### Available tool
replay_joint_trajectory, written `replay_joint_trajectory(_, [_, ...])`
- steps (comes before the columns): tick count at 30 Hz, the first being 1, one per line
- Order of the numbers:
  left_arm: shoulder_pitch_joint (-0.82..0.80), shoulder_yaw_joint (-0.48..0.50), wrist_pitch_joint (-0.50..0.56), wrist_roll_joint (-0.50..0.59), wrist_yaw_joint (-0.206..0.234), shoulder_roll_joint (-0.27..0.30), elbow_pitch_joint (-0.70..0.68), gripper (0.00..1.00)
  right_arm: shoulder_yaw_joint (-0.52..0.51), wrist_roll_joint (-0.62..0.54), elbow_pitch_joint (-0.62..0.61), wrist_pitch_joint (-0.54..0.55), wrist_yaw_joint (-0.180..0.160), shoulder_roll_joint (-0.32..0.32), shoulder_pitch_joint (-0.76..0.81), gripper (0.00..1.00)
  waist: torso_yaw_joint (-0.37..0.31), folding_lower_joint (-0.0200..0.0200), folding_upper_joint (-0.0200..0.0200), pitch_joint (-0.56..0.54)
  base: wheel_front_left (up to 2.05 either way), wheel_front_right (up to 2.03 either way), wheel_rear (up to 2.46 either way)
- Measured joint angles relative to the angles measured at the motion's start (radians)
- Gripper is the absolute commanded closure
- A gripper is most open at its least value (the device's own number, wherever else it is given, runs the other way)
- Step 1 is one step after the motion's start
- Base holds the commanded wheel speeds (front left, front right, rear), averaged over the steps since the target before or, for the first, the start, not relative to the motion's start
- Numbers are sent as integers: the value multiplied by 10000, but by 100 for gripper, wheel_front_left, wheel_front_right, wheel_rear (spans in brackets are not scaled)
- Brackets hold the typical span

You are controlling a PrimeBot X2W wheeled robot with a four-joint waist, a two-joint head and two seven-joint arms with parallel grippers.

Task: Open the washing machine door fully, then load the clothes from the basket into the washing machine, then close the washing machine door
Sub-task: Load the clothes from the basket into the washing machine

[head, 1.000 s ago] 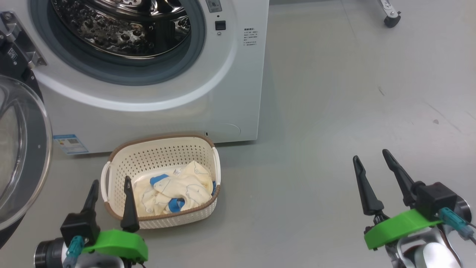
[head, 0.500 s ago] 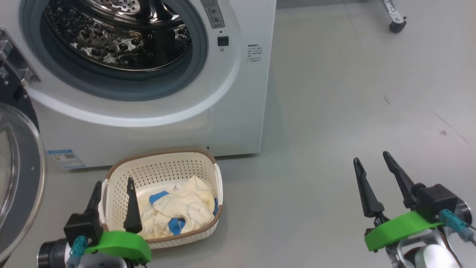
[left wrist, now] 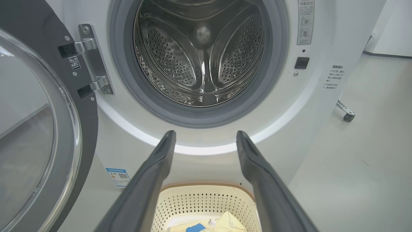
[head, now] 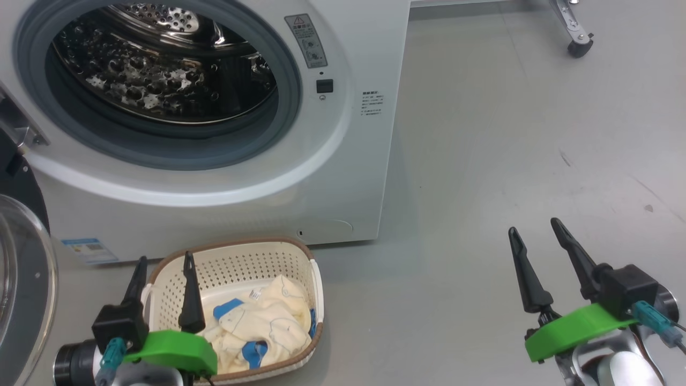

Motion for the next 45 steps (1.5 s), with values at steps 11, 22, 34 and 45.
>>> replay_joint_trajectory(11, [-16,-33,-13,-4,12,8,42,0,-2,0,73,-23,0,0,-2,0,37,0,0,58,0,0,0])
replay_joint_trajectory(22, [-31,-86,-102,-10,73,12,107,0,-4,-2,81,-23,0,0,-3,0,54,0,0,52,0,0,0])
replay_joint_trajectory(34, [-677,-449,414,-583,-525,-142,872,0,27,2,-6,-27,0,0,-267,0,48,2,0,655,0,0,0])
replay_joint_trajectory(45, [-2657,-1009,1248,-1411,-2031,-700,4174,0,253,173,-19,-249,0,0,-1044,0,-216,3,0,2016,0,0,0])
